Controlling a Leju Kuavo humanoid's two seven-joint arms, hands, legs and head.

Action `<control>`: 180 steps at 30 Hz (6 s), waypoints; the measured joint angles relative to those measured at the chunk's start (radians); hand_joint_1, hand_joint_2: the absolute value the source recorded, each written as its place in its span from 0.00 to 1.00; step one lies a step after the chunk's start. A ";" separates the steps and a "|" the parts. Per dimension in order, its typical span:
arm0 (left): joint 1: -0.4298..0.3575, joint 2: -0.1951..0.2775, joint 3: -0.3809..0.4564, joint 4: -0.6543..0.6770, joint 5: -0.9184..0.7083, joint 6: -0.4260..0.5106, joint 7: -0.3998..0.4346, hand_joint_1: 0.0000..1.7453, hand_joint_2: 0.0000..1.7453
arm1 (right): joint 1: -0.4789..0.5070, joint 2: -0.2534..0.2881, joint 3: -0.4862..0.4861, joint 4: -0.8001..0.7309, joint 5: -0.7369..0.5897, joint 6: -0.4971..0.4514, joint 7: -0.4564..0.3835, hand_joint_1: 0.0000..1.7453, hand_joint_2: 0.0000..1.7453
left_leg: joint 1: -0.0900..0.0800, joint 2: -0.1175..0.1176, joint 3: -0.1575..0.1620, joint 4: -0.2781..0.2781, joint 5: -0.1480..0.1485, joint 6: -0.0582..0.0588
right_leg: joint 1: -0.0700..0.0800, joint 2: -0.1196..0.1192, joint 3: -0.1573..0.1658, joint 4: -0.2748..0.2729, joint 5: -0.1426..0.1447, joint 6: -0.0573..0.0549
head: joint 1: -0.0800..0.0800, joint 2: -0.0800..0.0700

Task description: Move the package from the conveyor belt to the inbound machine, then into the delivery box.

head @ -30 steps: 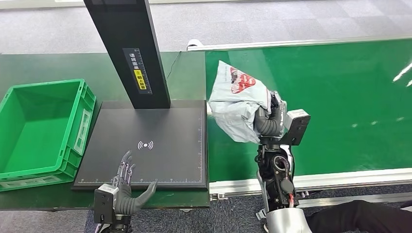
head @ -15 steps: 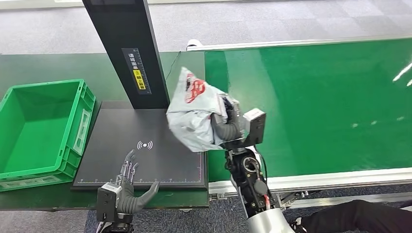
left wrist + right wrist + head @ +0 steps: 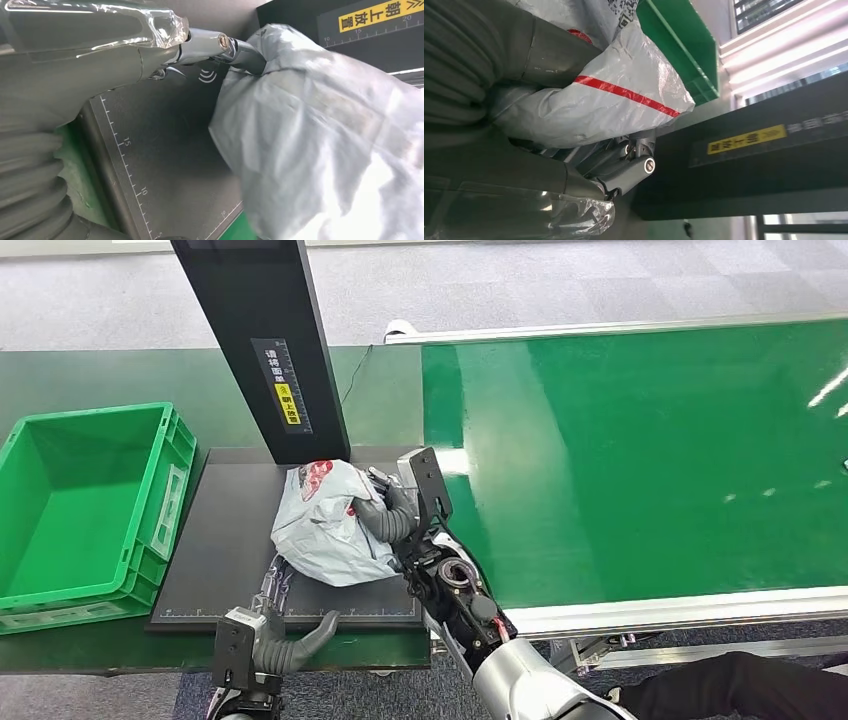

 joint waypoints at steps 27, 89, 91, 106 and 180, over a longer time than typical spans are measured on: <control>0.050 0.002 0.144 -0.184 0.162 0.285 -0.080 0.00 1.00 | -0.004 -0.014 0.028 0.077 -0.055 0.064 -0.121 0.00 1.00 | 0.000 0.001 0.001 0.000 0.000 0.000 | 0.000 0.000 0.001 0.000 0.000 -0.001 | 0.000 0.000; -0.382 0.018 -0.376 0.345 -0.273 0.124 0.062 0.00 1.00 | 0.553 -0.019 -0.227 -0.638 -0.267 0.296 -0.261 0.00 1.00 | -0.002 -0.001 0.003 0.000 0.000 0.000 | -0.001 -0.002 0.002 -0.001 0.001 -0.002 | 0.000 0.000; -0.388 0.018 -0.380 0.358 -0.272 0.125 0.062 0.00 1.00 | 0.555 -0.019 -0.229 -0.641 -0.267 0.296 -0.260 0.00 1.00 | -0.002 -0.001 0.002 0.000 0.000 0.000 | -0.001 -0.002 0.002 -0.001 0.001 -0.002 | 0.000 0.000; -0.401 0.016 -0.383 0.396 -0.271 0.127 0.060 0.00 1.00 | 0.560 -0.018 -0.243 -0.649 -0.266 0.296 -0.260 0.00 1.00 | -0.002 -0.001 0.003 0.000 0.000 0.000 | -0.001 -0.002 0.002 -0.001 0.001 -0.002 | 0.000 0.000; -0.820 0.328 0.131 0.089 0.147 0.184 0.115 0.99 1.00 | 0.562 -0.048 -0.234 -0.573 -0.332 0.408 -0.263 0.00 1.00 | 0.000 0.000 0.001 0.000 0.004 -0.004 | 0.001 -0.001 -0.001 0.002 0.003 -0.005 | 0.000 0.000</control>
